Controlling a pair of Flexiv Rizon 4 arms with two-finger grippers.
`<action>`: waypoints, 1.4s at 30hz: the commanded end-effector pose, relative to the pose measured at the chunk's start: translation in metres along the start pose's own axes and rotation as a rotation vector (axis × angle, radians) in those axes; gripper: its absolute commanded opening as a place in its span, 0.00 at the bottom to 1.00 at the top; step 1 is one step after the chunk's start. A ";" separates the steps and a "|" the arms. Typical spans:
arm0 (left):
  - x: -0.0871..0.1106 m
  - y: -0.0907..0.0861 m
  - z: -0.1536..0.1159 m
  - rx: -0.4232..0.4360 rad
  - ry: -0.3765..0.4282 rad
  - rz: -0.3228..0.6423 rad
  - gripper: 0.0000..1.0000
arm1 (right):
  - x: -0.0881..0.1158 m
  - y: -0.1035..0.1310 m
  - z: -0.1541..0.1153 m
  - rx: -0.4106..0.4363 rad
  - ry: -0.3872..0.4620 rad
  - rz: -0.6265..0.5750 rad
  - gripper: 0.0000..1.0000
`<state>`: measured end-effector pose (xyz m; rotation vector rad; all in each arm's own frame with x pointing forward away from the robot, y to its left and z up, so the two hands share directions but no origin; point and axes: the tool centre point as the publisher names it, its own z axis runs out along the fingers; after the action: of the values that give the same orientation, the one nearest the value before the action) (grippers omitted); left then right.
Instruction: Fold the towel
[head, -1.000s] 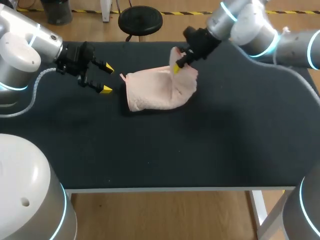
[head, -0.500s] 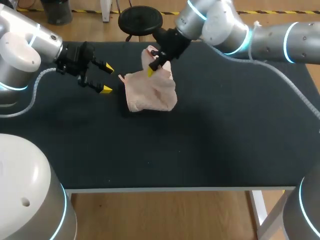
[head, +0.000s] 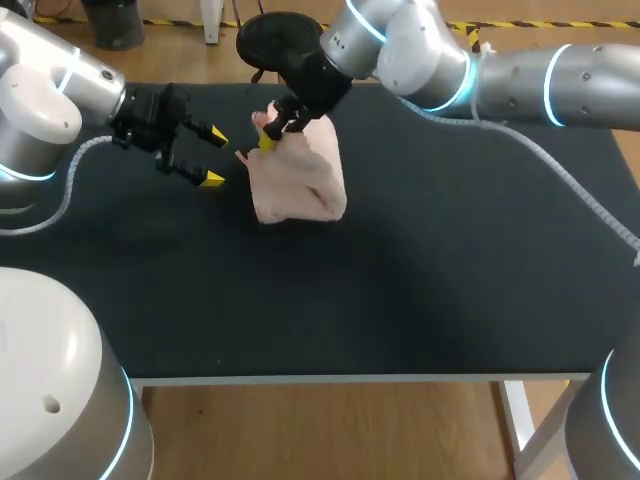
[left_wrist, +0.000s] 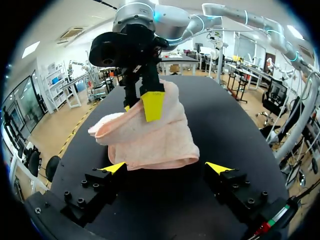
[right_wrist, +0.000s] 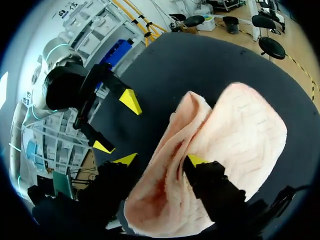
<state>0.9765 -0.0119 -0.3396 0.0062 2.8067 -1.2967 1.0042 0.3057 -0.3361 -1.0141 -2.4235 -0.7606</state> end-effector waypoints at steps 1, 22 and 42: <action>0.001 0.001 0.001 0.001 -0.003 0.002 1.00 | 0.005 -0.007 -0.009 -0.013 0.019 0.007 1.00; 0.001 0.001 0.001 0.001 -0.003 0.002 1.00 | -0.059 -0.020 -0.081 -0.087 -0.258 -0.429 1.00; 0.001 0.001 0.001 0.001 -0.003 0.002 1.00 | -0.106 -0.040 -0.119 -0.245 -0.198 -0.574 1.00</action>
<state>0.9764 -0.0121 -0.3397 0.0060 2.8064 -1.2966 1.0628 0.1531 -0.3147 -0.4750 -2.8866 -1.2127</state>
